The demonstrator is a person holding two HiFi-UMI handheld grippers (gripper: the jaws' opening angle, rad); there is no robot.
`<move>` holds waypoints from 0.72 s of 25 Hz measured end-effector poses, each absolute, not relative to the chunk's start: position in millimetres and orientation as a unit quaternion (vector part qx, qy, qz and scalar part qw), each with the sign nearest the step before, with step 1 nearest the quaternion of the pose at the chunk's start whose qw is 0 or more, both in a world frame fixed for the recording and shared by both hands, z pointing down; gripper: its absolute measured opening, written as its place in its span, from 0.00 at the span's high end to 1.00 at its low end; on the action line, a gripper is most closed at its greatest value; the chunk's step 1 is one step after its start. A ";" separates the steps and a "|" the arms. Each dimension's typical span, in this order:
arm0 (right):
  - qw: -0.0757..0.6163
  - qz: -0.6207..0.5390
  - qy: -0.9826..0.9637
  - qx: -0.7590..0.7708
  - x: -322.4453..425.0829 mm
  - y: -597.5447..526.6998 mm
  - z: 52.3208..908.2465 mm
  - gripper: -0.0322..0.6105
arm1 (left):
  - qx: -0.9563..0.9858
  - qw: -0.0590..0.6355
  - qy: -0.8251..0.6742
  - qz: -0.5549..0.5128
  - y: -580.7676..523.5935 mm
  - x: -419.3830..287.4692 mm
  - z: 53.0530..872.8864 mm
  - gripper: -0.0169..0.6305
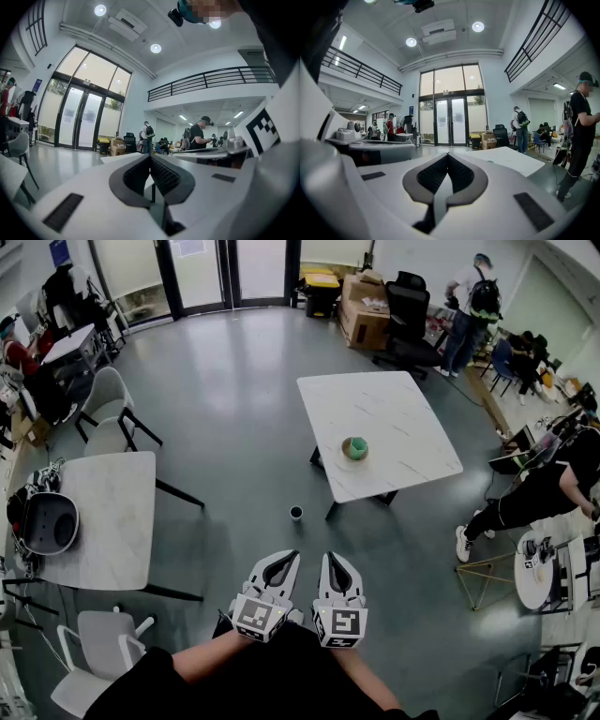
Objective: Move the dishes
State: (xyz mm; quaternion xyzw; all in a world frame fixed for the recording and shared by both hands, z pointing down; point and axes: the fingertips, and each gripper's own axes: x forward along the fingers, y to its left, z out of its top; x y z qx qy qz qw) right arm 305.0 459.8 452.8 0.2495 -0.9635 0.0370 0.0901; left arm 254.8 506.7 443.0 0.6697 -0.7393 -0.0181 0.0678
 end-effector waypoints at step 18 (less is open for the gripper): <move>0.097 0.077 -0.955 0.268 316.9 423.5 485.3 0.92 | 0.658 0.106 -0.745 -0.024 480.1 239.4 475.7 0.95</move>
